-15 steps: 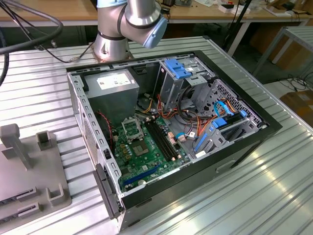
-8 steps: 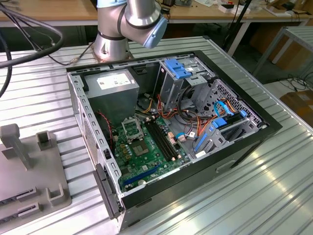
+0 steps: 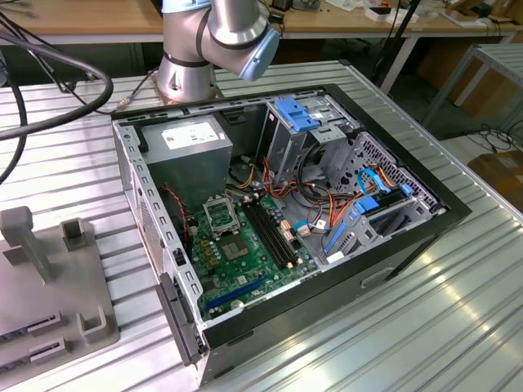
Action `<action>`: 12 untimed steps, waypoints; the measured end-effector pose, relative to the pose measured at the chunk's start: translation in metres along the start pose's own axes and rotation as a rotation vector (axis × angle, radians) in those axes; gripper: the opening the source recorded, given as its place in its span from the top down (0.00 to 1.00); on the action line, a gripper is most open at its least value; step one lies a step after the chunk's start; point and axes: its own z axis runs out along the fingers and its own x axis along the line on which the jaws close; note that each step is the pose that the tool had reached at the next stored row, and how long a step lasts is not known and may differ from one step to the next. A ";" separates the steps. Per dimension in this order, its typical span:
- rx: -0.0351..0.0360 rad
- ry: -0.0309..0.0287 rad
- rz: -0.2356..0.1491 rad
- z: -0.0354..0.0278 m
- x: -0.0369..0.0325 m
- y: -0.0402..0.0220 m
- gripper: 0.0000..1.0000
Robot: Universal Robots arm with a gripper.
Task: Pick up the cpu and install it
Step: 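Pick up the cpu and move it towards the insertion slot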
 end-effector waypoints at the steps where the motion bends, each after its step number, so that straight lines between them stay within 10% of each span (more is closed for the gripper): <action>1: 0.0000 0.0001 0.000 0.0028 0.0004 0.0000 0.40; 12: 0.0000 -0.0003 0.000 0.0122 0.0030 -0.0007 0.40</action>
